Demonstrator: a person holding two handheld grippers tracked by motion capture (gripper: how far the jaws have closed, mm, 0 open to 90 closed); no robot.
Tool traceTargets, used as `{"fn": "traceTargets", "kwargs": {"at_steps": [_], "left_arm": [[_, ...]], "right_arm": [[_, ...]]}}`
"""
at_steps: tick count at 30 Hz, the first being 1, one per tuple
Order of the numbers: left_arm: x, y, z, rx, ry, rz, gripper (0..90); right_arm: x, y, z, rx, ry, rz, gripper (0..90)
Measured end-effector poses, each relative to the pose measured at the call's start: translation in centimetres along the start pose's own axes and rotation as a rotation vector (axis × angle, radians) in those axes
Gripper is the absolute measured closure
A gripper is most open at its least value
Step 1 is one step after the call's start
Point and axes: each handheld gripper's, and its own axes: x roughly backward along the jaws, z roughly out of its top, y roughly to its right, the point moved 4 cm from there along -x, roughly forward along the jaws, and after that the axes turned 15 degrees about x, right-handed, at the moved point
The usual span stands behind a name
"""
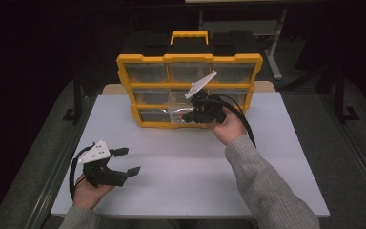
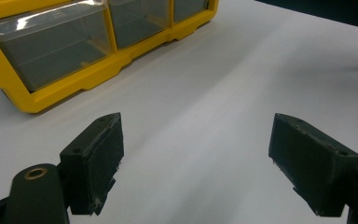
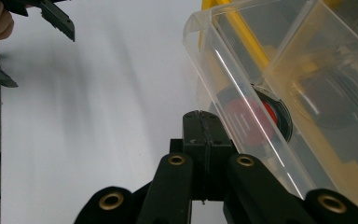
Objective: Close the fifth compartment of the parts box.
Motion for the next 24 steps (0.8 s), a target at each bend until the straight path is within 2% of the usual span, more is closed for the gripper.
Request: {"fn": "traceTargets", "kwargs": {"at_steps": [1, 3, 6, 9, 13, 15, 22, 23, 24], "left_arm": [[-0.1, 0.0, 0.0, 0.000, 0.011, -0.002, 17.8], [-0.1, 0.0, 0.0, 0.006, 0.009, -0.004, 17.8], [-0.1, 0.0, 0.0, -0.001, 0.014, -0.005, 17.8], [0.1, 0.0, 0.1, 0.003, 0.014, -0.004, 17.8], [0.1, 0.0, 0.0, 0.013, 0.015, -0.002, 17.8], [0.0, 0.0, 0.0, 0.004, 0.015, -0.002, 17.8], [0.1, 0.0, 0.0, 0.012, 0.014, -0.004, 17.8], [0.1, 0.0, 0.0, 0.011, 0.015, -0.003, 17.7], [0.1, 0.0, 0.1, 0.011, 0.020, -0.003, 17.8]], "right_arm": [[-0.1, 0.2, 0.0, 0.020, 0.003, -0.009, 89.1], [0.1, 0.2, 0.1, 0.000, 0.002, -0.013, 89.1], [0.0, 0.6, 0.1, 0.013, 0.004, -0.019, 89.1], [0.0, 0.8, 0.1, -0.016, 0.003, -0.019, 89.1], [-0.2, 1.0, 0.1, 0.002, 0.003, -0.025, 89.1], [-0.1, 1.0, 0.2, -0.016, -0.006, -0.024, 89.1], [-0.2, 1.6, 0.2, -0.021, -0.010, -0.036, 89.1], [-0.3, 1.8, 0.1, -0.007, -0.005, -0.040, 89.1], [-0.3, 1.8, 0.2, -0.021, -0.005, -0.037, 89.1]]}}
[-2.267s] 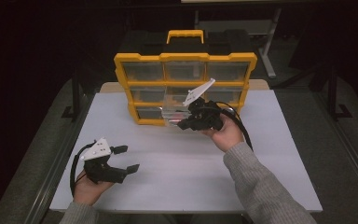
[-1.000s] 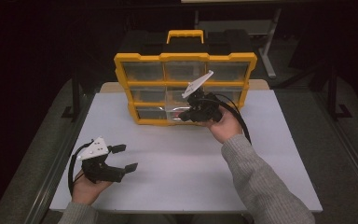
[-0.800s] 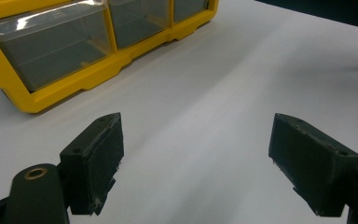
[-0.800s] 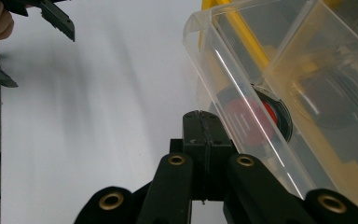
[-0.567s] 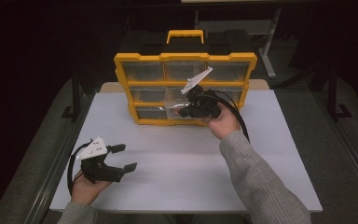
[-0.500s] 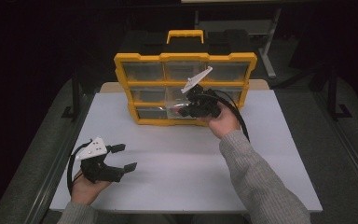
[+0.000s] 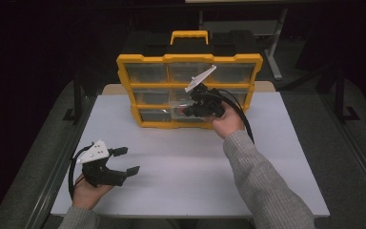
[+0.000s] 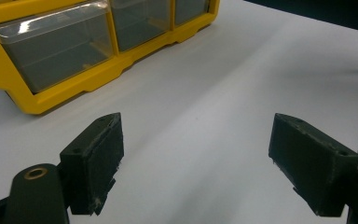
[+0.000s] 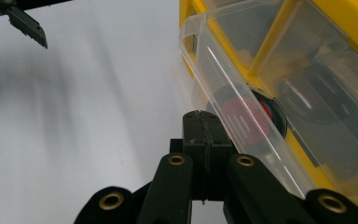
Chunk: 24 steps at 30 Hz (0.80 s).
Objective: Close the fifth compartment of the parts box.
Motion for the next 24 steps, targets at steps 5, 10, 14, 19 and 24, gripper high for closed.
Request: {"fn": "traceTargets", "kwargs": {"at_steps": [5, 10, 14, 19, 24], "left_arm": [[0.1, 0.0, 0.0, -0.004, 0.001, -0.001, 17.8], [0.2, 0.0, 0.1, -0.006, 0.001, 0.000, 17.8], [0.2, 0.0, 0.1, -0.002, 0.006, -0.001, 17.8], [0.3, 0.0, 0.1, -0.008, -0.001, 0.004, 17.8], [0.3, 0.0, 0.1, -0.003, 0.009, 0.004, 17.8]], "right_arm": [[-0.2, 0.2, 0.2, -0.010, -0.003, -0.003, 89.1], [-0.3, 0.6, 0.3, -0.012, -0.013, -0.015, 89.1], [-0.3, 0.9, 0.3, -0.018, -0.017, -0.024, 89.1], [-0.1, 1.3, 0.4, -0.020, -0.022, -0.038, 89.1], [0.1, 1.5, 0.7, -0.026, -0.022, -0.043, 89.0]]}}
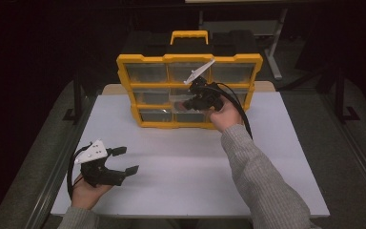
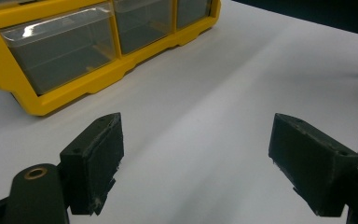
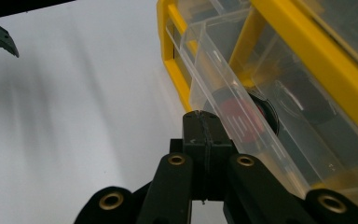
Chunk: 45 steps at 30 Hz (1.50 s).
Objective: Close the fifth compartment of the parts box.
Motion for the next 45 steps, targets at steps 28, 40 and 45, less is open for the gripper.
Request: {"fn": "traceTargets", "kwargs": {"at_steps": [28, 40, 45], "left_arm": [[0.2, -0.1, 0.0, 0.010, 0.006, 0.000, 17.8], [0.2, -0.1, 0.0, 0.009, 0.006, -0.001, 17.8], [0.2, -0.1, 0.0, 0.010, 0.006, 0.000, 17.8]], "right_arm": [[-0.2, 1.2, 0.8, -0.005, -0.032, -0.057, 89.1], [-0.5, 1.4, 0.8, 0.004, -0.038, -0.071, 89.1], [-0.7, 1.4, 1.0, 0.001, -0.043, -0.073, 89.1]]}}
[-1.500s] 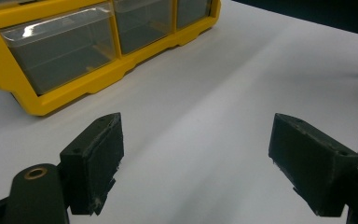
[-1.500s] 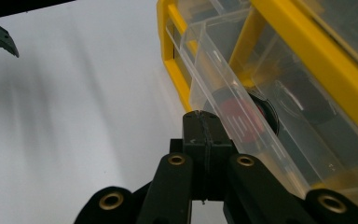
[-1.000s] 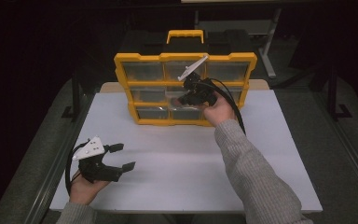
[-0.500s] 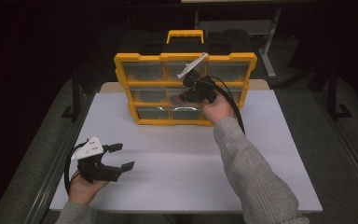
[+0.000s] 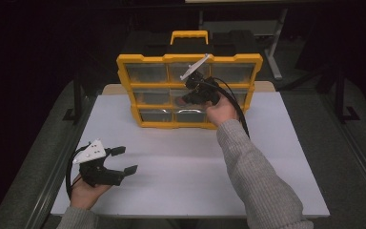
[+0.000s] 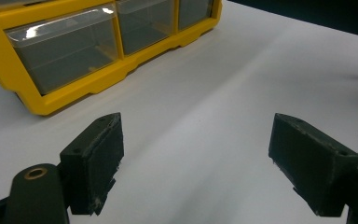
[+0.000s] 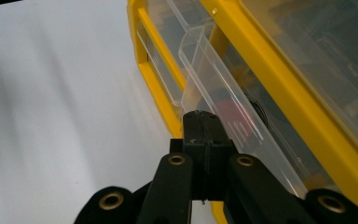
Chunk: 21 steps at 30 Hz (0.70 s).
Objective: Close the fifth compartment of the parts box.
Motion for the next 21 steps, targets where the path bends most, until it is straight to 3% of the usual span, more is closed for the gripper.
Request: {"fn": "traceTargets", "kwargs": {"at_steps": [4, 5, 7, 12, 16, 18, 21], "left_arm": [[0.04, -0.02, 0.02, -0.003, 0.001, -0.001, 17.9], [0.02, -0.02, 0.02, -0.003, 0.002, -0.001, 17.9], [0.03, 0.00, 0.01, -0.002, 0.001, 0.000, 17.8], [0.02, 0.02, 0.01, 0.000, 0.002, -0.001, 17.9], [-0.10, 0.07, 0.00, -0.011, -0.003, -0.003, 17.8], [-0.09, 0.09, 0.01, -0.010, -0.004, -0.002, 17.8], [-0.06, 0.07, 0.01, -0.009, -0.003, 0.000, 17.9]], "right_arm": [[-0.06, 0.05, 0.08, 0.006, -0.005, -0.003, 89.1], [-0.15, 0.22, 0.04, 0.027, 0.000, -0.009, 89.1], [-0.09, 0.08, 0.13, 0.004, -0.005, -0.005, 89.1], [-0.25, 0.39, 0.09, 0.023, -0.002, -0.016, 89.1], [-0.25, 0.29, 0.27, -0.004, -0.010, -0.014, 89.1], [-0.31, 0.42, 0.26, 0.014, -0.013, -0.019, 89.1], [-0.26, 0.37, 0.37, 0.001, -0.019, -0.020, 89.1]]}}
